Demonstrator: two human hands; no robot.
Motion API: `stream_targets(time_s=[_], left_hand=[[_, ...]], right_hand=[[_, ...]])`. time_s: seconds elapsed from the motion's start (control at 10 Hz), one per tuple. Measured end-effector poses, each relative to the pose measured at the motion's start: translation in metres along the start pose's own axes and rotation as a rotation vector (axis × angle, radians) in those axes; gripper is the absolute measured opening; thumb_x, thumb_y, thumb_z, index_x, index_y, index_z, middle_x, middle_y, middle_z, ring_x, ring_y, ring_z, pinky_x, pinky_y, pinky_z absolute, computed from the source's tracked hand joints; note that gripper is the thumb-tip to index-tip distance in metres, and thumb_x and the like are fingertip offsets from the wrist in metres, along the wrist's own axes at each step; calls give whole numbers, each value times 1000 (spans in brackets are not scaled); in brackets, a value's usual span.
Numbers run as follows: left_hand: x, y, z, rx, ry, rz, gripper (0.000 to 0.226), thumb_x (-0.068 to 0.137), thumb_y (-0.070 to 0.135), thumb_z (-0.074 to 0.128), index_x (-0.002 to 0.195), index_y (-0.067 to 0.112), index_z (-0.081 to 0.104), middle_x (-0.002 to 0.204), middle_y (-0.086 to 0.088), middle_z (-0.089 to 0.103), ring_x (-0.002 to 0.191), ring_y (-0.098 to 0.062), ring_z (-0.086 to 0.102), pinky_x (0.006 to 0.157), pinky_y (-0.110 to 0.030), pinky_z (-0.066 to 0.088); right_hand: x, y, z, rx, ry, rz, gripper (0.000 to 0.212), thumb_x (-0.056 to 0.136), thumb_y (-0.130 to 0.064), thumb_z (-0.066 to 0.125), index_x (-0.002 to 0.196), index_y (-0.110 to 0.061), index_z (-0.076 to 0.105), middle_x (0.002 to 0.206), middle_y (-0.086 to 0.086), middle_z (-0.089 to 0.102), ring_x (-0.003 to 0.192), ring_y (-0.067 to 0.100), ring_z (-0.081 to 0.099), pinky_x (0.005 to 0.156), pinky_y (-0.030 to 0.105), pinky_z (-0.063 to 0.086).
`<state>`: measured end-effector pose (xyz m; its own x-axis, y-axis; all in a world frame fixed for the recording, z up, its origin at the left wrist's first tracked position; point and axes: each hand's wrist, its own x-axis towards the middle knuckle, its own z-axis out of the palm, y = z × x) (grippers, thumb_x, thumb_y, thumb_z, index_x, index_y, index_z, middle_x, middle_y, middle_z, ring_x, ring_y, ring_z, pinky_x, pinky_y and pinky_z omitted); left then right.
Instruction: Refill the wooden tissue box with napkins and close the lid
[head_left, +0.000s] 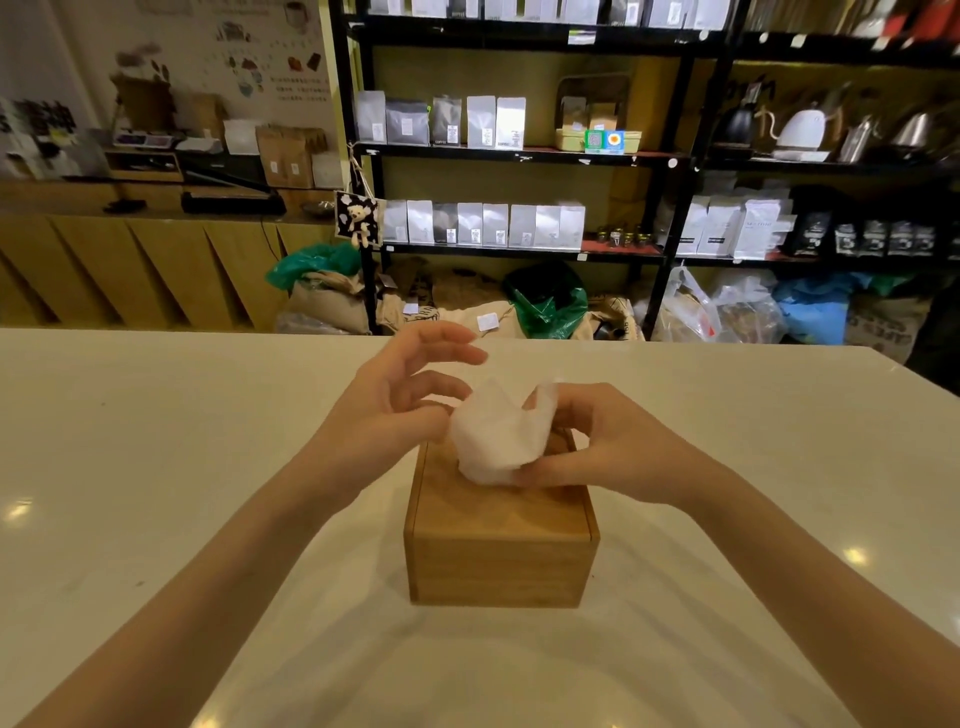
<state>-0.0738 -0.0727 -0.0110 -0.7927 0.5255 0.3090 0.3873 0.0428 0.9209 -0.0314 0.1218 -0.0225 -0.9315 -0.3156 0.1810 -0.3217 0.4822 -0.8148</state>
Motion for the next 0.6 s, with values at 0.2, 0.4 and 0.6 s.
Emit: stream_targets(time_s=[0.2, 0.4, 0.6], left_hand=[[6, -13, 1, 51, -36, -204, 51, 72, 19, 72, 110, 43, 47, 89, 16, 59, 69, 13, 62, 51, -3, 47], [8, -17, -7, 42, 92, -124, 45, 76, 10, 67, 106, 40, 51, 62, 11, 71, 68, 1, 67, 60, -9, 51], [7, -12, -15, 470, 146, -36, 65, 78, 17, 67, 132, 31, 35, 94, 12, 63, 81, 0, 60, 72, -16, 48]], right_hand=[[-9, 8, -10, 199, 240, -36, 17, 81, -9, 63, 81, -26, 66, 74, -20, 69, 80, 1, 66, 71, 15, 53], [-12, 16, -8, 238, 377, 20, 22, 84, -10, 60, 95, -29, 63, 74, -19, 73, 77, 2, 68, 64, 17, 55], [-14, 6, -14, 87, 399, 171, 51, 84, -15, 62, 130, -27, 44, 100, -6, 69, 83, 6, 64, 67, 17, 54]])
